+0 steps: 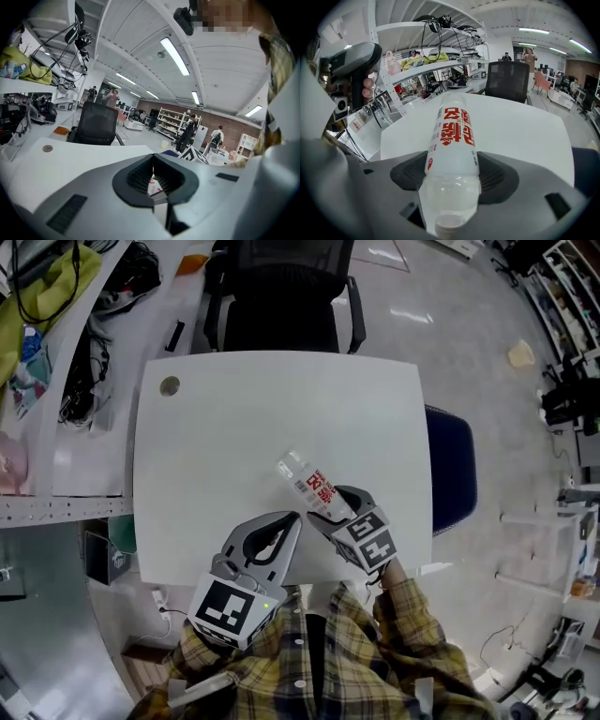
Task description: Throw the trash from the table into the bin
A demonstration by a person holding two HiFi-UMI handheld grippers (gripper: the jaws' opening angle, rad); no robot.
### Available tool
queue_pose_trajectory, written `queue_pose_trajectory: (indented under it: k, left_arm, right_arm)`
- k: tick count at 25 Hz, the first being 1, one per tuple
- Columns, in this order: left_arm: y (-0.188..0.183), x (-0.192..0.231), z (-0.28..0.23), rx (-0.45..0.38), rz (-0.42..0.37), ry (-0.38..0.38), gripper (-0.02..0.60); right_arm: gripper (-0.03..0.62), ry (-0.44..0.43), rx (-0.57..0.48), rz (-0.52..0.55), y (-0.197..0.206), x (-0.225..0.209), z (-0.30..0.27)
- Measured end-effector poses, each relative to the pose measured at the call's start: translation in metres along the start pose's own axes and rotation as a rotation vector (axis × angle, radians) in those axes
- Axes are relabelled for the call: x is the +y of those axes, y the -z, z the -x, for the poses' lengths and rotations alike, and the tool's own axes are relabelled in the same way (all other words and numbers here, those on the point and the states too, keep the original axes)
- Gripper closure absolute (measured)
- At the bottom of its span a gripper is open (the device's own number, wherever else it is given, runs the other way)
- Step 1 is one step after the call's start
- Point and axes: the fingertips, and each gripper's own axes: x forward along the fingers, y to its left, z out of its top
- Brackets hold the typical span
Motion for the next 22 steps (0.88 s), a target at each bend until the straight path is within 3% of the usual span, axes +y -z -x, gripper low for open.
queue_pose_trajectory:
  k: [10,14,22]
  left_arm:
    - [-0.006,-0.058,-0.042,0.014,-0.078,0.097,0.572]
    - [-0.004,-0.11,-0.073,0.027,-0.104,0.147,0.572]
    - [0.004,-0.231,-0.146,0.04,-0.156,0.271,0.572]
  right_arm:
    - [0.284,0.07,-0.095,-0.133,0.035,-0.033,0.053]
    - [0.284,0.091,-0.151,-0.227,0.069,-0.058,0.094]
    - [0.284,0.176,-0.184,-0.305,0.157,-0.126,0.185]
